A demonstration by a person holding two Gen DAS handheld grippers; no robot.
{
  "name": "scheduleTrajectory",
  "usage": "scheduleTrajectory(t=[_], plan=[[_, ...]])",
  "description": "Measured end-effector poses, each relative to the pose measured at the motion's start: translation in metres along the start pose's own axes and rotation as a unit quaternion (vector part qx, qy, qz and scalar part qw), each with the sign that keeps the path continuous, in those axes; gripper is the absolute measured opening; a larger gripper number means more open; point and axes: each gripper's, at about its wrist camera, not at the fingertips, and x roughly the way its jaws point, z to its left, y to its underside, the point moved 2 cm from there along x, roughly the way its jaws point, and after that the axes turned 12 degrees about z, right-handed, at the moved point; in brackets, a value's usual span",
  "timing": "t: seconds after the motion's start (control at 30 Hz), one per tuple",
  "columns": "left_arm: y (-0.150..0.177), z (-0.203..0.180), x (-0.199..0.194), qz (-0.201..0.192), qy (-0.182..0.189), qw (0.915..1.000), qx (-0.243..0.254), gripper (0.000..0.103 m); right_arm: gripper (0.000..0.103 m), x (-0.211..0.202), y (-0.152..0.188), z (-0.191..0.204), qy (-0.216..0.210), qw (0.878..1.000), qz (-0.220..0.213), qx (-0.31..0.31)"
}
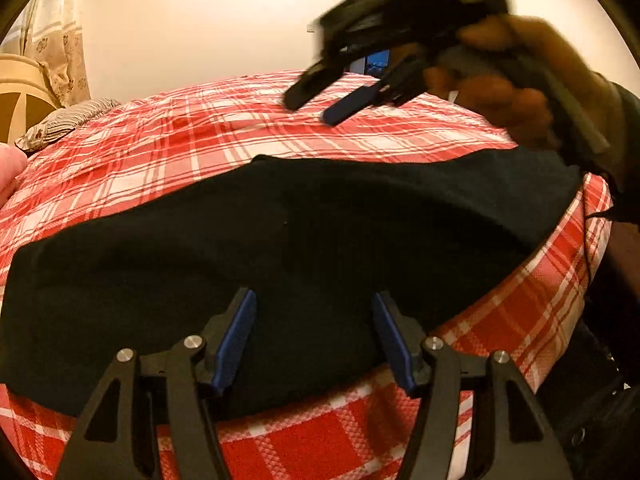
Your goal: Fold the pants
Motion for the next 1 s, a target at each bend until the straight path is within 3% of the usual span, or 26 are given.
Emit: scheduleTrajectory(t=[0.1, 0.13, 0.17, 0.3, 0.37, 0.53, 0.63, 0.73, 0.8, 0.83, 0.87, 1.0], plan=[[0.002, -0.001, -0.002, 0.001, 0.006, 1.0000, 0.002, 0.064, 0.029, 0.008, -0.005, -0.007, -0.023, 0.999, 0.002, 0.031], [0.002, 0.000, -0.002, 0.001, 0.010, 0.9999, 0.001, 0.064, 0.014, 0.006, -0.006, -0.010, -0.039, 0.998, -0.002, 0.042], [0.003, 0.000, -0.002, 0.001, 0.014, 0.9999, 0.000, 0.064, 0.006, 0.003, -0.007, -0.010, -0.052, 0.997, -0.013, 0.047], [0.002, 0.002, -0.001, -0.002, 0.017, 0.9999, 0.001, 0.064, 0.005, -0.016, 0.004, 0.024, -0.040, 0.997, -0.061, -0.015], [0.002, 0.002, -0.002, -0.003, 0.017, 0.9998, 0.003, 0.064, 0.004, -0.020, 0.004, 0.034, -0.010, 0.996, -0.080, -0.028], [0.004, 0.002, -0.004, -0.005, 0.019, 0.9998, 0.002, 0.064, 0.004, 0.008, -0.011, 0.003, 0.037, 0.998, -0.055, 0.006], [0.004, 0.002, -0.003, -0.011, 0.015, 0.9998, 0.003, 0.064, 0.004, 0.011, -0.010, -0.005, 0.025, 0.998, -0.063, 0.004], [0.006, 0.000, -0.004, -0.013, 0.016, 0.9998, 0.002, 0.066, 0.009, 0.001, -0.005, -0.002, 0.021, 0.997, -0.070, -0.012], [0.007, 0.000, -0.005, -0.017, 0.016, 0.9997, 0.001, 0.067, 0.026, -0.014, 0.005, 0.001, 0.046, 0.995, -0.086, -0.026], [0.007, 0.001, -0.007, -0.019, 0.019, 0.9996, -0.005, 0.067, 0.040, -0.022, 0.011, 0.002, 0.054, 0.994, -0.094, -0.034], [0.007, 0.001, -0.008, -0.020, 0.024, 0.9994, -0.011, 0.067, 0.045, -0.033, 0.020, 0.004, 0.060, 0.992, -0.105, -0.044], [0.003, 0.014, -0.024, -0.040, 0.020, 0.9984, -0.036, 0.067, 0.045, -0.055, 0.053, 0.010, 0.043, 0.988, -0.123, -0.085]])
